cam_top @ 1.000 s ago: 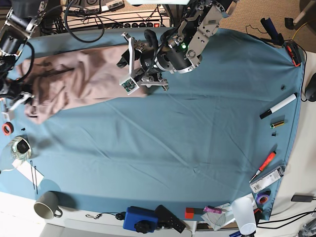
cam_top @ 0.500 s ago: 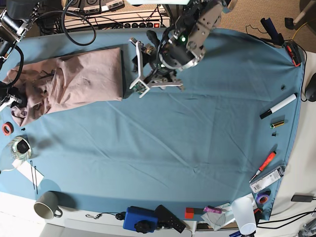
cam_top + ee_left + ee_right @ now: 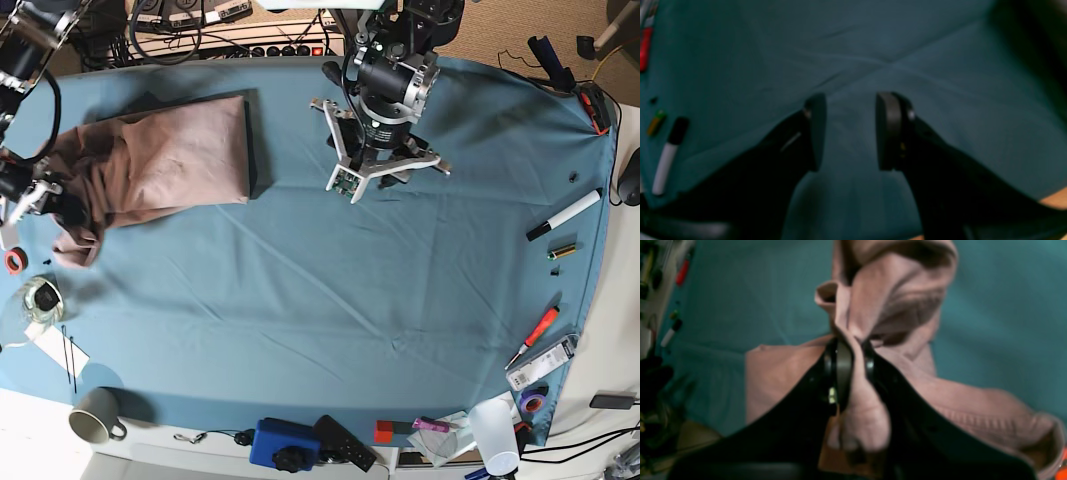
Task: Fold the T-shirt properly
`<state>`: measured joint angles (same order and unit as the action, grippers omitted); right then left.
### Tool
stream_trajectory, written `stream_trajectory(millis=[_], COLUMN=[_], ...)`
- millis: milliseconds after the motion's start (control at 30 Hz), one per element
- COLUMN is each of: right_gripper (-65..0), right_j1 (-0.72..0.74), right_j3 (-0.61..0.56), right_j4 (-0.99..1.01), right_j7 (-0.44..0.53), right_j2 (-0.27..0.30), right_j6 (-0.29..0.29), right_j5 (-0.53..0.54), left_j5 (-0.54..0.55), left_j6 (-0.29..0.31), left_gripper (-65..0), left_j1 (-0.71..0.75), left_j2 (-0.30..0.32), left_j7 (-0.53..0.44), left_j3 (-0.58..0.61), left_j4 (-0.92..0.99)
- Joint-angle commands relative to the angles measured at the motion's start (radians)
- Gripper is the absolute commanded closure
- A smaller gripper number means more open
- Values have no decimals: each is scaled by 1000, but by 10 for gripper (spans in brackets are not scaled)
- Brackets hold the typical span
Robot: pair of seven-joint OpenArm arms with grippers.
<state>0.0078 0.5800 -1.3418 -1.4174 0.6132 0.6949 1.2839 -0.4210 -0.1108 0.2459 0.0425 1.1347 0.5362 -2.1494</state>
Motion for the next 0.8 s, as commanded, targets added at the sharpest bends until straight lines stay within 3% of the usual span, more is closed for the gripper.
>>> stream_trajectory(millis=[0,200,467,533,667,767], right_gripper=[0,0,0,0,0,0], right_j1=[1,-87,-143,-143,-143,-143], right_j3=[6,6,-1,-14,-78,-132], right_j4=[-76,-358,-381,-380,-380,-380], right_j7=[21,21,21,21,21,21], right_j2=[11,-84,-240,-260,-272,-272], right_j6=[3,3,3,3,3,3], right_j5=[50,59,63,63,7,-28], left_j5=[-34,-134,-190,-198,-263,-267], left_j6=[-14,-63,-107,-110,-193,-208], left_gripper=[-249,-249,-249,-249,-249,-249], left_j1=[-4,6,23,24,27,32], left_j2=[-3,5,27,27,27,27], left_j7=[-11,1,11,16,25,24], left_j3=[4,4,4,4,4,4], left_j4=[-19,-19,-19,-23,-47,-80])
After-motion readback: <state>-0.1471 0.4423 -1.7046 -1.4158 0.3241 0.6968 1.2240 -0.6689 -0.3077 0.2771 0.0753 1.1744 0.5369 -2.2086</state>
